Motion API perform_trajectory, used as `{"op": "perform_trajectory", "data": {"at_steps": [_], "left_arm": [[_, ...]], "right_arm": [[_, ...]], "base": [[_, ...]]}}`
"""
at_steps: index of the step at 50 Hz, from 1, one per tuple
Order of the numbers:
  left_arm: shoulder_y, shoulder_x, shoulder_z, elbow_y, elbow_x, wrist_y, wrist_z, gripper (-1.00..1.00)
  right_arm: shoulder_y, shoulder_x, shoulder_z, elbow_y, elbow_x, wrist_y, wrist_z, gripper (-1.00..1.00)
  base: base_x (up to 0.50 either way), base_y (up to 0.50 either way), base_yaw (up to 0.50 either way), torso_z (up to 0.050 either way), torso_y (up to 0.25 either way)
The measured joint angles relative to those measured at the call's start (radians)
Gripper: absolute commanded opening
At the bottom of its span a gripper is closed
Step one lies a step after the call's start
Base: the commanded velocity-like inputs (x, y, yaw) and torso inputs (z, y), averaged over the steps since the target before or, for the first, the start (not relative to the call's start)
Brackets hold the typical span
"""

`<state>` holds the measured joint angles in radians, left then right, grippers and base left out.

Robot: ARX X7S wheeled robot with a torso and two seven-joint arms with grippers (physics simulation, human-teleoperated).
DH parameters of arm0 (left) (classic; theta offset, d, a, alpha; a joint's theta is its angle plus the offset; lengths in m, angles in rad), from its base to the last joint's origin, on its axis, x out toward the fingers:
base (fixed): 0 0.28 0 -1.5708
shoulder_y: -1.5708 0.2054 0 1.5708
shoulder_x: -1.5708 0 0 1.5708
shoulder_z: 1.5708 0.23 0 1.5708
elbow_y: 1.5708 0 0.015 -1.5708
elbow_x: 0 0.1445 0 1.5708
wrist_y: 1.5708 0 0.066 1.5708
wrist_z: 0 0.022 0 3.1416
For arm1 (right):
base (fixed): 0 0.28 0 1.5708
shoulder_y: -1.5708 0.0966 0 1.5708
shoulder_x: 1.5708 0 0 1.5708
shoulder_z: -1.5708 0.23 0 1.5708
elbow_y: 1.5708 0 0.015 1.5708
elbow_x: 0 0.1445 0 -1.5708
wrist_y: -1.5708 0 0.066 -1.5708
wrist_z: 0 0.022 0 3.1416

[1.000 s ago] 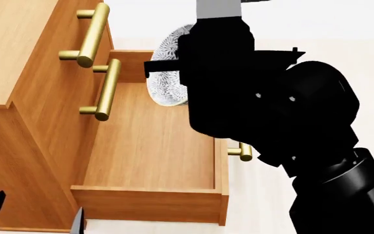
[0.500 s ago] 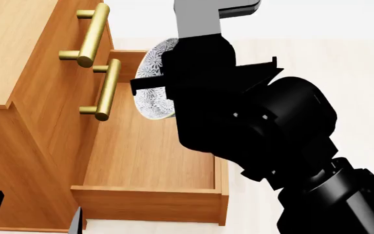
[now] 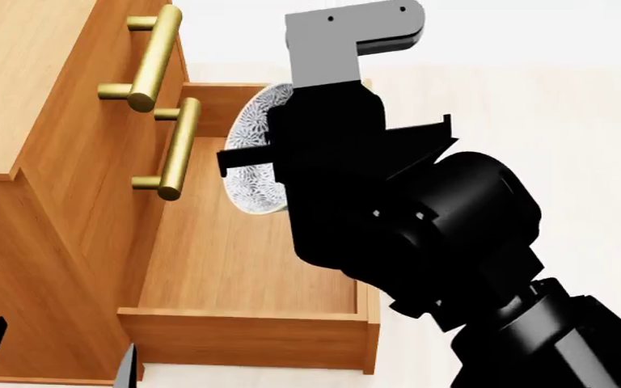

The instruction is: Put the bowl in the bottom drawer of the cabinet and close it.

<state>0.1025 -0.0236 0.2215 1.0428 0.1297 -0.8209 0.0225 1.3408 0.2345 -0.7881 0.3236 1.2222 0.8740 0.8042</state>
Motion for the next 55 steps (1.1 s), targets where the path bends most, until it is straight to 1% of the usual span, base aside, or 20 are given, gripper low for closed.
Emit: {"op": "perform_trajectory", "data": {"at_steps": [24,55], "left_arm": [[-0.005,0.000,-0.004,0.000,-0.004,-0.004,-0.003,1.00],[-0.005,0.000,-0.011,0.000,-0.012,-0.005,-0.006,1.00]], "right_arm": [[-0.040,-0.025,-0.037,0.034,-0.038,-0.048,-0.025,-1.00],[-0.091,-0.057,-0.031,0.096,-0.029,-0.109,-0.063,-1.00]], "base": [[0.00,0.00,0.00,0.000,0.000],[0.00,0.00,0.00,0.000,0.000]]}}
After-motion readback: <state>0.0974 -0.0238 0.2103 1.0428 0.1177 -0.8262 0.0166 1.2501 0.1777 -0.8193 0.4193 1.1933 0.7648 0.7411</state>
